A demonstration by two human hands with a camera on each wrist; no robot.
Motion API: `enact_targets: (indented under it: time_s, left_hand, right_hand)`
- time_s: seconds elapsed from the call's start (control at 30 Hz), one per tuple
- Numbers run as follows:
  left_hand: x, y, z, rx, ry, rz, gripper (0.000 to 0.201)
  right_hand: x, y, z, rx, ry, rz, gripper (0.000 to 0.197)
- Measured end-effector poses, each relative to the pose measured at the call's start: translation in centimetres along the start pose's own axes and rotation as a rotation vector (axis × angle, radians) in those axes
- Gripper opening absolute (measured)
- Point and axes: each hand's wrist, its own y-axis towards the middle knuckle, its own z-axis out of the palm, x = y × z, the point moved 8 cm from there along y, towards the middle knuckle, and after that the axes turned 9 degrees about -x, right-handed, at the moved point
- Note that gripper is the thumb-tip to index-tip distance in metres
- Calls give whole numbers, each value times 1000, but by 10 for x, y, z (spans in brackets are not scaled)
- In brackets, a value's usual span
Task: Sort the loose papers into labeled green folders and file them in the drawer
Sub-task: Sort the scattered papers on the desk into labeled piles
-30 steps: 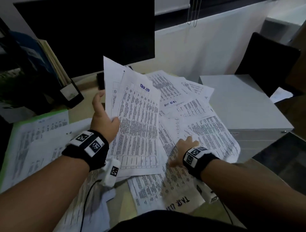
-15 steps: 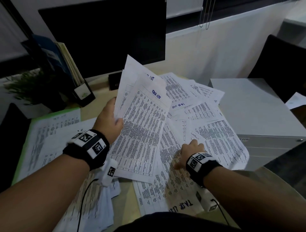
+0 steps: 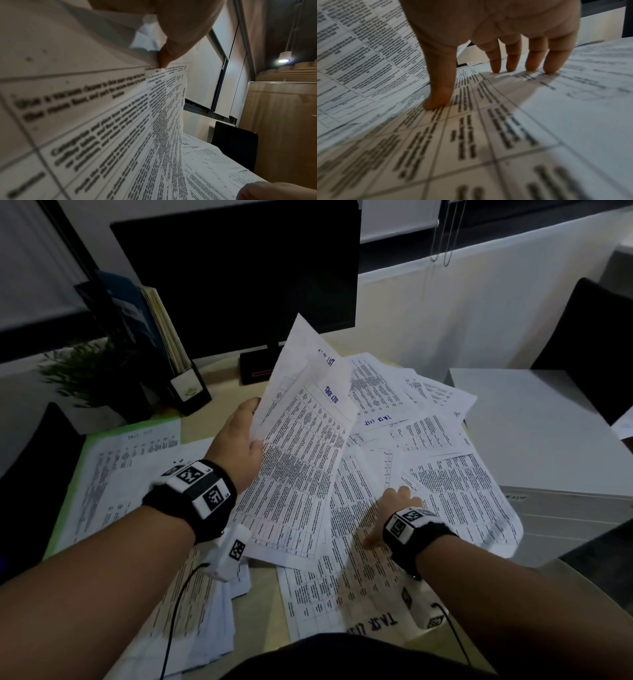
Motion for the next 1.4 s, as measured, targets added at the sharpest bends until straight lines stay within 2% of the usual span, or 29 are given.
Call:
enact_targets:
  time_s: [0.2,0.47,0.63,0.8,0.9,0.97,1.1,1.17,1.2,1.33,1.4]
  left_hand:
    - [-1,-5,4,10,-11,3,63]
    - [20,-21,17,83,14,-79,63]
    - [24,-23,22,86,8,-107,62]
    - [31,-15,18,102,62,-134,70]
    - [35,-8,6,87,133,-175,86]
    - [35,-3,1,97,166,-170,88]
    - [31,5,7,112,132,-58,73]
    - [36,6,16,132,167,-55,62]
    - [39,6,21,143,178,-59,58]
    - [43,9,22,141,204,-28,56]
    - [46,11,17,124,227,-41,55]
  right_hand:
    - [1,-2,3,-28,-13,15,93]
    - [1,0,-3,-13,24,33,99]
    - [-9,1,-5,15,179,86,81]
    - [-21,3,-12,72,178,55,40]
    - [-19,1,-14,119,161,32,44]
    - [-13,-3,-14,124,159,11,41]
    - [-1,-14,-10,79,166,28,37]
    - [3,-17,-5,95,213,47,31]
    - [4,-18,-5,102,232,50,34]
    - [5,-25,-14,142,171,21,29]
    - [4,-27,-17,123,196,25,36]
